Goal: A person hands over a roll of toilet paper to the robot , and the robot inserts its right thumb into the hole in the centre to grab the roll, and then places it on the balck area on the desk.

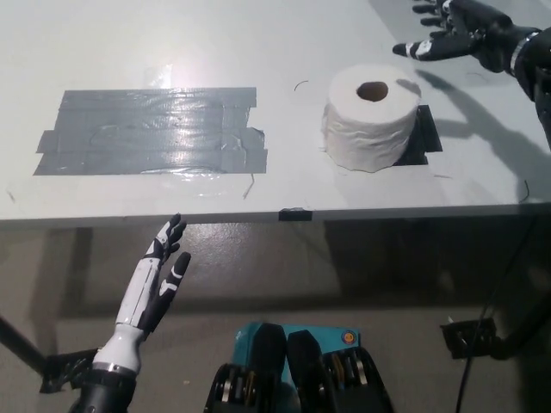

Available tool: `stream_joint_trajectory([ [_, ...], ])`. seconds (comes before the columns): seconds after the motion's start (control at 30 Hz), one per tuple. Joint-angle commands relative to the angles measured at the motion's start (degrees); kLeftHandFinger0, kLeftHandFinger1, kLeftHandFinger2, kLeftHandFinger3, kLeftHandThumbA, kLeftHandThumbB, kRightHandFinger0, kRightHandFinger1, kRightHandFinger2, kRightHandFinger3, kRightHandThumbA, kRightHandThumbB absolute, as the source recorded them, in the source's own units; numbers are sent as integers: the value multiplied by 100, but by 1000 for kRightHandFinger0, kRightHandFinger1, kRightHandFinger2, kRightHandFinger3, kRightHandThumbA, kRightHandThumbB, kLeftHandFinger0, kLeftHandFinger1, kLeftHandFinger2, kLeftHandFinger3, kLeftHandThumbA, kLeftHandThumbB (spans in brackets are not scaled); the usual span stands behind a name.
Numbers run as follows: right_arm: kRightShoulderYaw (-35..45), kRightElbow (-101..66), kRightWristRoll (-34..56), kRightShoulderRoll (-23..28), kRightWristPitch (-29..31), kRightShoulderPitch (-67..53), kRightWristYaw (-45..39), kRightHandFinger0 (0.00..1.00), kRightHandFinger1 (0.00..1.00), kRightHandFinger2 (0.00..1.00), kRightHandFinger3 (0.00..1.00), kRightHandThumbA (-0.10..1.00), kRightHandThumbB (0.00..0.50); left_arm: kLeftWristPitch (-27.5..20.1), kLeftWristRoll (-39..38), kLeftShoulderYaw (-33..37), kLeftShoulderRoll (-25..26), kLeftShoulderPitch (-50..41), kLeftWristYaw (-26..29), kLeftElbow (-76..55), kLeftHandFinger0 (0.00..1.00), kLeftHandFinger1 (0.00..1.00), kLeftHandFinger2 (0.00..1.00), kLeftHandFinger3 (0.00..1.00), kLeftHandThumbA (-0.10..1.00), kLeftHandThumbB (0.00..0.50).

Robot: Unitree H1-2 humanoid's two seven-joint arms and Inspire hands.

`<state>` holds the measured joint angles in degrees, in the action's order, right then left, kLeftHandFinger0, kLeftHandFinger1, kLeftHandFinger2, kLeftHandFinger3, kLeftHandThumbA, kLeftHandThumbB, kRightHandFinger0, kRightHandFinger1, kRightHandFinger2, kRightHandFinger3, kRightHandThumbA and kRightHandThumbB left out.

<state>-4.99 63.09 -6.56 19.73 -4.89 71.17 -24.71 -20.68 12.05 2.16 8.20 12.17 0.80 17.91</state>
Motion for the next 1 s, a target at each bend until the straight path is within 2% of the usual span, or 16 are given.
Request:
stream_joint_trajectory([
  [0.0, 299, -334, 242, 185, 560, 542, 361, 1000, 1000, 1000, 1000, 893, 403, -194, -34, -58, 13, 133, 126, -81, 1000, 1000, 1000, 1000, 966, 47],
  [0.03, 332, -447, 215, 220, 633, 568, 474, 1000, 1000, 1000, 1000, 924, 422, -172, -22, -63, 3, 169, 140, -79, 1000, 1000, 1000, 1000, 970, 57],
  [0.13, 601, -1508, 342, 278, 514, 433, 618, 1000, 1000, 1000, 1000, 947, 399, -106, -27, -89, 13, 233, 140, -141, 1000, 1000, 1000, 1000, 990, 67],
  [0.17, 705, -2052, 406, 266, 300, 314, 613, 1000, 1000, 1000, 1000, 959, 416, -134, -27, -95, 35, 269, 136, -136, 1000, 1000, 1000, 1000, 991, 60],
  [0.23, 991, -3407, 573, 183, -23, -83, 749, 1000, 1000, 1000, 1000, 957, 400, -168, -18, -105, 58, 345, 145, -106, 1000, 1000, 1000, 1000, 998, 68],
  [0.3, 1373, -5040, 880, -32, -350, -605, 933, 1000, 1000, 1000, 1000, 942, 368, -134, -59, -111, 23, 433, 144, -79, 1000, 1000, 1000, 1000, 1000, 73],
  [0.4, 1688, -6743, 1390, -358, -722, -1268, 1020, 1000, 1000, 1000, 1000, 907, 384, -91, -117, -122, -12, 457, 132, -73, 1000, 1000, 1000, 1000, 1000, 84],
  [0.43, 1714, -7409, 1554, -491, -908, -1593, 1046, 1000, 1000, 1000, 1000, 911, 382, -49, -147, -132, -7, 444, 113, -101, 1000, 1000, 1000, 1000, 1000, 100],
  [0.53, 1676, -8636, 1774, -724, -1162, -2312, 1109, 1000, 1000, 1000, 1000, 922, 379, -60, -147, -131, 8, 384, 104, -144, 1000, 1000, 1000, 1000, 1000, 108],
  [0.63, 1628, -9201, 2110, -815, -999, -2777, 1104, 1000, 1000, 1000, 1000, 887, 358, -72, -160, -127, 1, 339, 97, -158, 1000, 1000, 1000, 1000, 1000, 122],
  [0.7, 1545, -9783, 2094, -957, -650, -3391, 1215, 1000, 1000, 1000, 1000, 985, 371, -103, -148, -116, -18, 281, 111, -147, 1000, 1000, 1000, 1000, 1000, 125],
  [0.73, 1522, -9943, 2080, -990, -589, -3578, 1236, 1000, 1000, 1000, 1000, 1000, 360, -106, -141, -112, -25, 260, 116, -143, 1000, 1000, 1000, 1000, 1000, 126],
  [0.87, 1397, -10491, 2083, -1109, -328, -4409, 1240, 1000, 1000, 1000, 1000, 1000, 323, -123, -126, -86, -47, 114, 112, -143, 1000, 1000, 1000, 1000, 1000, 127],
  [0.97, 1305, -10769, 2023, -1275, -73, -5128, 1259, 1000, 1000, 1000, 1000, 1000, 324, -132, -145, -73, -49, 33, 84, -114, 1000, 1000, 1000, 1000, 1000, 119],
])
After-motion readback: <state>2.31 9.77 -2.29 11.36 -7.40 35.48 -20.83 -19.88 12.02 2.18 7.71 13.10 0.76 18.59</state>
